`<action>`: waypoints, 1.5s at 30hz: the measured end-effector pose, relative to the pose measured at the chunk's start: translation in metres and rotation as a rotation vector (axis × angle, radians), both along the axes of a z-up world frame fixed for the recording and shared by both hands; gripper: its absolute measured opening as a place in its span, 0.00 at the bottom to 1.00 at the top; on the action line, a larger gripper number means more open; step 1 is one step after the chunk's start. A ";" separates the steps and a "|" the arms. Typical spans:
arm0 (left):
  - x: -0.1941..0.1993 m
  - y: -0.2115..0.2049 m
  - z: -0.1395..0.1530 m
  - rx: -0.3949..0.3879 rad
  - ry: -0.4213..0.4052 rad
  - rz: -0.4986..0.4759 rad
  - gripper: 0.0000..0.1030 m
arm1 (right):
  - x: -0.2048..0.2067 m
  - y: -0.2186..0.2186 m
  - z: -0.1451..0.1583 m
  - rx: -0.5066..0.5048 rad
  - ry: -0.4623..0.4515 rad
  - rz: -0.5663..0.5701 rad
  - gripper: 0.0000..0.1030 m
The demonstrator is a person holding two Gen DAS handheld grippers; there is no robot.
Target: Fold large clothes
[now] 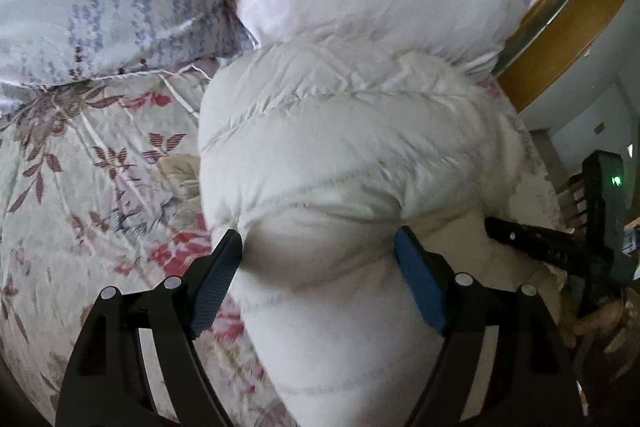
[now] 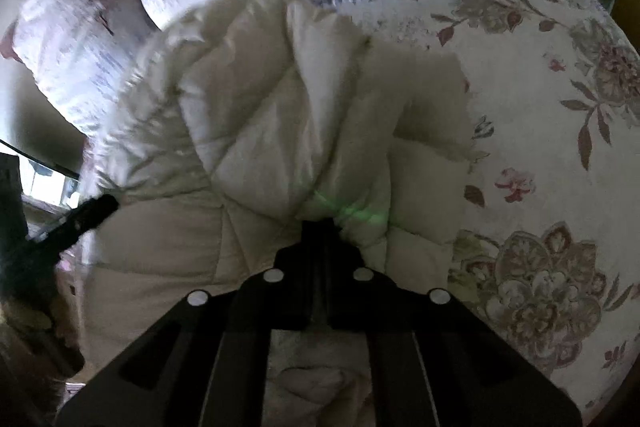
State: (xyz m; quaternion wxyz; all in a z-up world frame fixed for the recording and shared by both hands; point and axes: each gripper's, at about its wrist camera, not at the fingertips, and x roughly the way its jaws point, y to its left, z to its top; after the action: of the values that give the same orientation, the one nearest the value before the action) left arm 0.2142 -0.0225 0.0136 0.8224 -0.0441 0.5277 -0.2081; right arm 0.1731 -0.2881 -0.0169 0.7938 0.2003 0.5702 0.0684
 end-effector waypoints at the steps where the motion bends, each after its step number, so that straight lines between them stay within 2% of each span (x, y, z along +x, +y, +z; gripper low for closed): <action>1: -0.007 0.003 0.005 -0.005 -0.014 -0.003 0.77 | -0.006 -0.002 0.008 0.023 -0.025 -0.001 0.20; 2: -0.014 0.006 0.010 -0.006 -0.025 -0.008 0.77 | -0.012 -0.003 0.015 0.044 -0.050 0.005 0.27; 3: -0.024 0.010 0.015 -0.008 -0.038 -0.014 0.77 | -0.021 -0.003 0.026 0.060 -0.083 0.021 0.28; 7: -0.060 0.015 0.025 -0.023 -0.044 -0.041 0.77 | -0.053 0.007 0.051 0.103 -0.159 0.100 0.29; 11: -0.079 0.007 0.023 -0.011 -0.017 -0.061 0.77 | -0.070 0.016 0.059 0.113 -0.166 0.159 0.29; 15: -0.083 -0.003 0.010 0.036 0.012 -0.057 0.77 | -0.081 0.021 0.043 0.054 -0.118 0.172 0.25; 17: -0.083 -0.007 0.006 0.059 0.016 -0.060 0.78 | -0.084 0.024 0.031 -0.018 -0.081 0.172 0.17; 19: -0.082 -0.012 0.000 0.083 0.032 -0.065 0.79 | -0.085 0.025 0.021 -0.066 -0.063 0.175 0.14; 23: -0.081 -0.022 -0.011 0.124 0.049 -0.064 0.80 | -0.081 0.024 0.000 -0.101 -0.033 0.154 0.11; 26: -0.080 -0.024 -0.020 0.129 0.061 -0.059 0.84 | -0.077 0.025 -0.013 -0.123 -0.040 0.149 0.11; 29: -0.076 -0.020 -0.029 0.090 0.106 -0.034 0.84 | -0.073 0.025 -0.018 -0.134 -0.038 0.149 0.11; 31: -0.079 -0.012 -0.021 0.045 0.110 -0.019 0.83 | -0.070 0.021 -0.011 -0.099 -0.028 0.144 0.16; 32: -0.080 -0.007 -0.017 0.019 0.104 -0.013 0.83 | -0.070 0.015 -0.005 -0.052 -0.031 0.128 0.27; 33: -0.080 0.002 -0.010 -0.023 0.092 -0.001 0.83 | -0.069 0.004 0.005 0.036 -0.059 0.090 0.34; 34: -0.079 0.010 -0.004 -0.059 0.083 0.016 0.83 | -0.067 -0.004 0.012 0.083 -0.091 0.056 0.41; 36: -0.075 0.026 0.005 -0.104 0.071 0.068 0.83 | -0.060 -0.023 0.028 0.152 -0.154 -0.039 0.49; 38: -0.068 0.037 0.009 -0.122 0.065 0.113 0.83 | -0.048 -0.036 0.032 0.149 -0.170 -0.128 0.64; 39: -0.064 0.041 0.008 -0.114 0.063 0.134 0.83 | -0.042 -0.040 0.031 0.141 -0.168 -0.157 0.64; 40: -0.061 0.043 0.008 -0.106 0.062 0.144 0.83 | -0.033 -0.045 0.026 0.157 -0.151 -0.191 0.62; 42: -0.056 0.043 0.006 -0.100 0.062 0.155 0.83 | -0.022 -0.048 0.018 0.204 -0.137 -0.203 0.36; 43: -0.055 0.041 0.005 -0.096 0.062 0.157 0.83 | -0.017 -0.046 0.013 0.215 -0.125 -0.190 0.15; 45: -0.052 0.038 0.002 -0.089 0.065 0.161 0.83 | -0.015 -0.038 0.008 0.175 -0.102 -0.175 0.10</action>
State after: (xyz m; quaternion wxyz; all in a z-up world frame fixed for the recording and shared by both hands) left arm 0.1621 0.0159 0.0159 0.8161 -0.1294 0.5390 -0.1633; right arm 0.1577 -0.3259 -0.0092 0.8042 0.3139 0.5013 0.0584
